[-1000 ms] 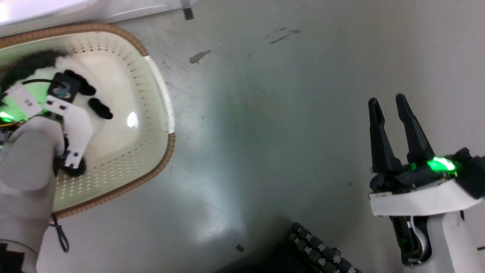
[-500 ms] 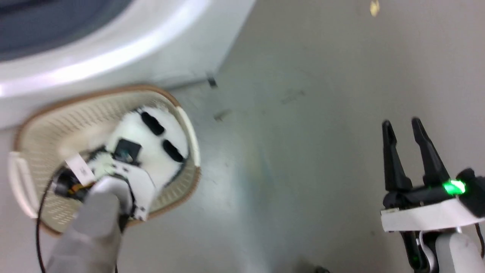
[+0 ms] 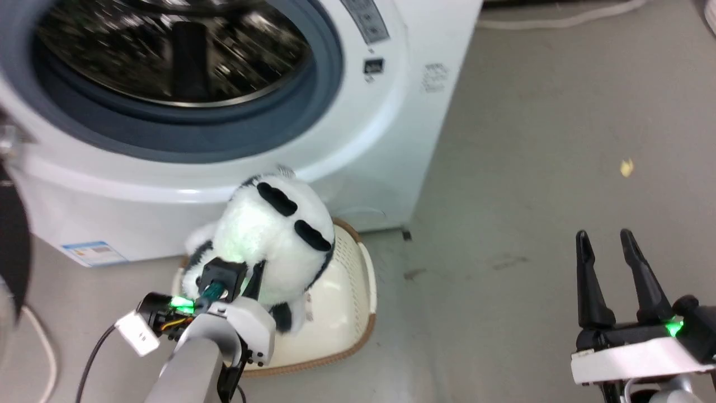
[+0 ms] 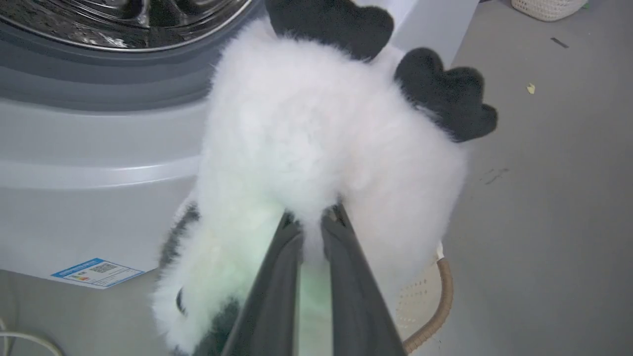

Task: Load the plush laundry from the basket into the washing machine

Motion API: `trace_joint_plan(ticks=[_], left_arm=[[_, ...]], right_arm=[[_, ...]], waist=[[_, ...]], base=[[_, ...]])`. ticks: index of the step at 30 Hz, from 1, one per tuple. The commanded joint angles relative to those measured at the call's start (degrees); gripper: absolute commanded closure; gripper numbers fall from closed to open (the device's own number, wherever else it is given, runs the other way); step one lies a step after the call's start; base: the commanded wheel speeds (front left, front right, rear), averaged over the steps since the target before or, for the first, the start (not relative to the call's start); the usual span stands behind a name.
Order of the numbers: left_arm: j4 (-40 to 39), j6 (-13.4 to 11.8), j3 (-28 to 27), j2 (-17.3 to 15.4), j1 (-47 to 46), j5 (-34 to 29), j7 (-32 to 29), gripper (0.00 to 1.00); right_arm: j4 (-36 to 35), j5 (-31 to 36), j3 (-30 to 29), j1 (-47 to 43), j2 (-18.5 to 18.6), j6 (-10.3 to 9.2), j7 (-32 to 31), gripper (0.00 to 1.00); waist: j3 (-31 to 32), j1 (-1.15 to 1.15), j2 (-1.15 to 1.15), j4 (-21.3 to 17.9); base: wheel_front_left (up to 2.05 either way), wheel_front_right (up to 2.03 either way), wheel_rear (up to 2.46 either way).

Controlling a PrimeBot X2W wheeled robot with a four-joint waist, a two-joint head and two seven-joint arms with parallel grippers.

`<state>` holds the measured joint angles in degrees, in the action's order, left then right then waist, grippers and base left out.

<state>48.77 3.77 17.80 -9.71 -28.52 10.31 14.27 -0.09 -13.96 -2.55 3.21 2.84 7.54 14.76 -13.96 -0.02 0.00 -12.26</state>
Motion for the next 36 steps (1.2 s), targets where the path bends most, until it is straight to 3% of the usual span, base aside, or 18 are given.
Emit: trace_joint_plan(ticks=[1,9,17,28,35,36], left_arm=[[-5.1,-0.8,-1.1,-0.4,2.8,0.4,0.7,1.00],[-27.2,-3.2,-5.6,-1.8,10.2,-0.5,0.7,1.00],[-36.1,-3.4,-9.0,-5.6,4.2,-1.1,0.0,1.00],[-35.9,-0.5,-11.4,-14.3,-15.8,-1.9,-11.3,1.00],[-28.1,1.4,-10.7,-19.9,-32.5,-3.6,-18.2,1.00],[-23.6,2.0,-9.4,-21.6,-39.8,-5.2,-19.5,1.00]], right_arm=[[0.1,0.5,-0.2,-1.2,0.0,-0.05,0.2,0.00],[-0.4,0.3,0.0,-1.8,0.0,-0.05,0.2,0.00],[-1.6,-1.3,0.8,0.5,0.0,-0.05,0.2,0.00],[-1.8,-6.4,1.8,5.7,0.0,-0.05,0.2,0.00],[-2.5,-12.6,3.5,9.4,0.0,-0.05,0.2,0.00],[-2.8,-14.2,4.0,10.7,0.0,-0.05,0.2,0.00]], waist=[[3.7,0.02,0.00,2.9],[3.8,0.02,0.00,2.8],[-3.4,0.02,0.00,-0.1],[-16.4,0.02,0.00,-6.7],[-23.9,0.02,0.00,-11.3],[-26.4,0.02,0.00,-12.9]], base=[[0.00,0.00,0.00],[0.00,0.00,0.00],[0.00,0.00,0.00],[0.00,0.00,0.00],[0.00,0.00,0.00],[0.00,0.00,0.00]])
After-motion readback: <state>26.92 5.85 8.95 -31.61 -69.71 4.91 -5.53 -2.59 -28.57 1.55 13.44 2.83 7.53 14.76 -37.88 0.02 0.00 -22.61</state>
